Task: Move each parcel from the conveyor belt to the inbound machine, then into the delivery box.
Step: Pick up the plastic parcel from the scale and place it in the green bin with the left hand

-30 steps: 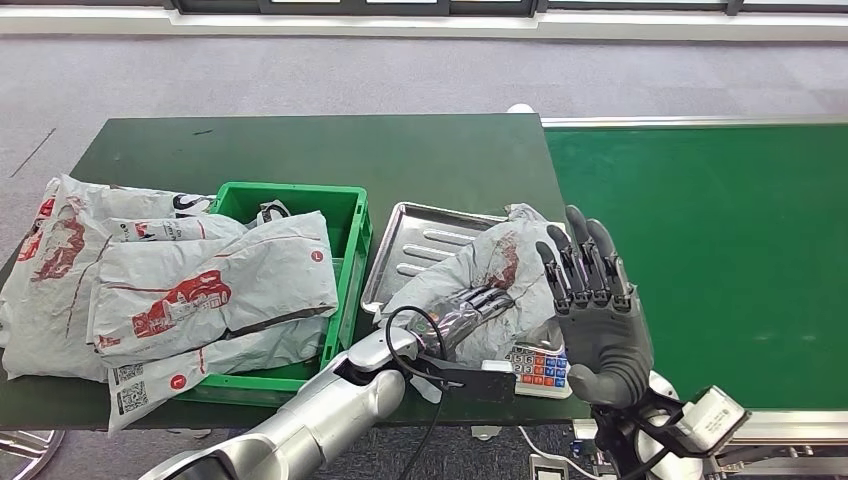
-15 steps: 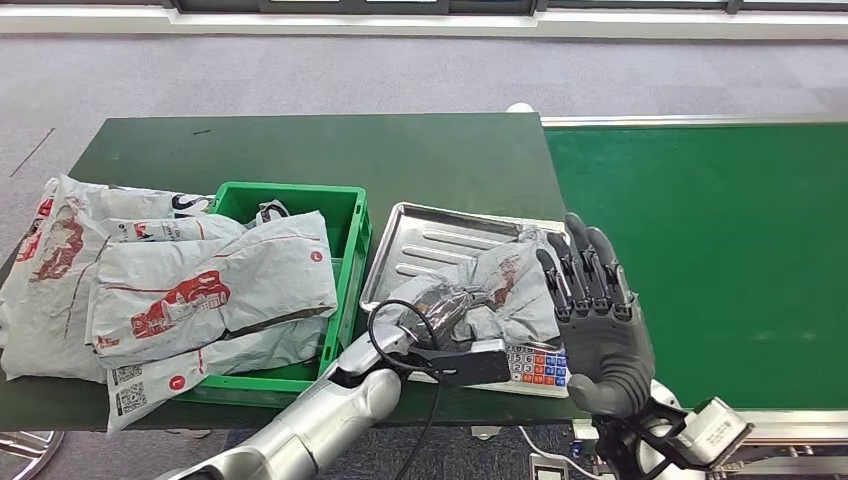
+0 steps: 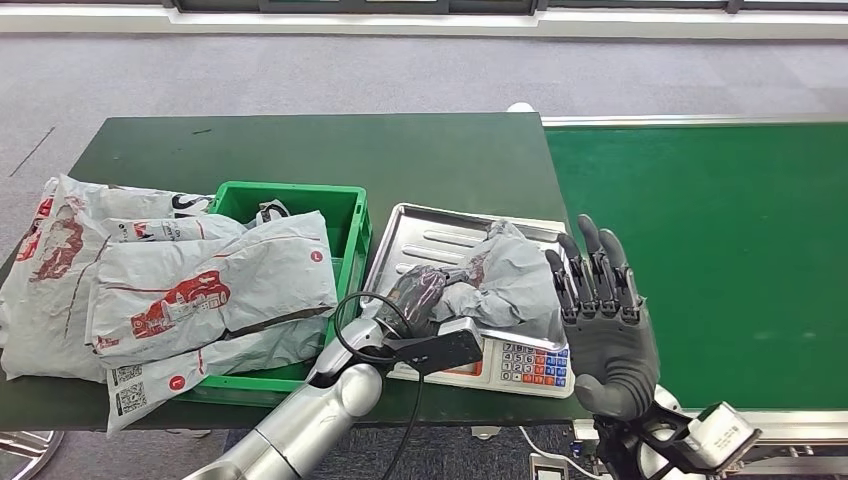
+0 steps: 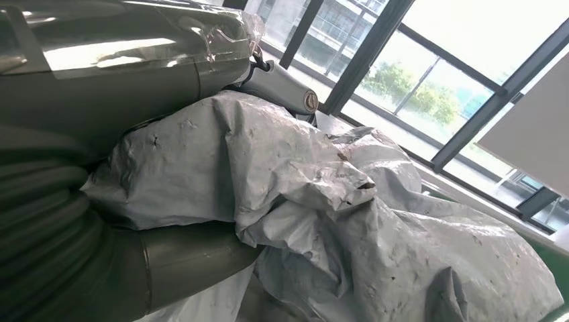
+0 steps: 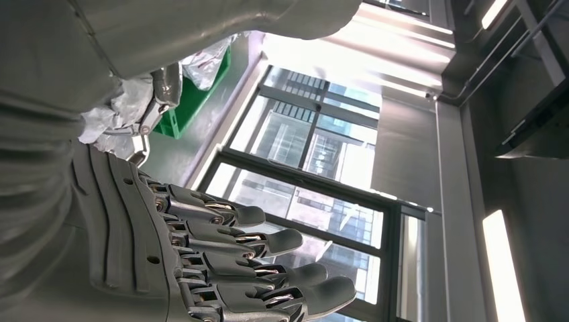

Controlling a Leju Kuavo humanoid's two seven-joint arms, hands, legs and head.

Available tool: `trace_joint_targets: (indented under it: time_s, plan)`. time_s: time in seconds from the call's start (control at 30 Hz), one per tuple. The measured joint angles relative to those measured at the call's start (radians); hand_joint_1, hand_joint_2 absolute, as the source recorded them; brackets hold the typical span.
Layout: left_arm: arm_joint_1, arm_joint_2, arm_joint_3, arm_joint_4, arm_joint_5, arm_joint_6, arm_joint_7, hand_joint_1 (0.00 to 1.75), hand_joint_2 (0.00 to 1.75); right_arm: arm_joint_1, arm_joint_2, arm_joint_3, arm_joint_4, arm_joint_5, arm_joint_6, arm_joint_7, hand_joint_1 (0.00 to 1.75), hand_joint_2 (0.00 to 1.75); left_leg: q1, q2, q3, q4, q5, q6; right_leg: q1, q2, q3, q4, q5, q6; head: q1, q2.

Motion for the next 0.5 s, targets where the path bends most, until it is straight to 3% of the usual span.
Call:
trace_joint_targets:
  time_s: [0.5]
  plan:
    - [0.018,0.016,0.010,-0.039,0.004,0.000,-0.003,1.75,1.75,0.004,0.000,0.000,0.000,0.000,0.000,-0.001,0.00,1.75,0.000,0.000,0.000,0.000,0.000,0.000,0.000,0.000,-0.001,0.000,0.000,0.000,0.000,0.000]
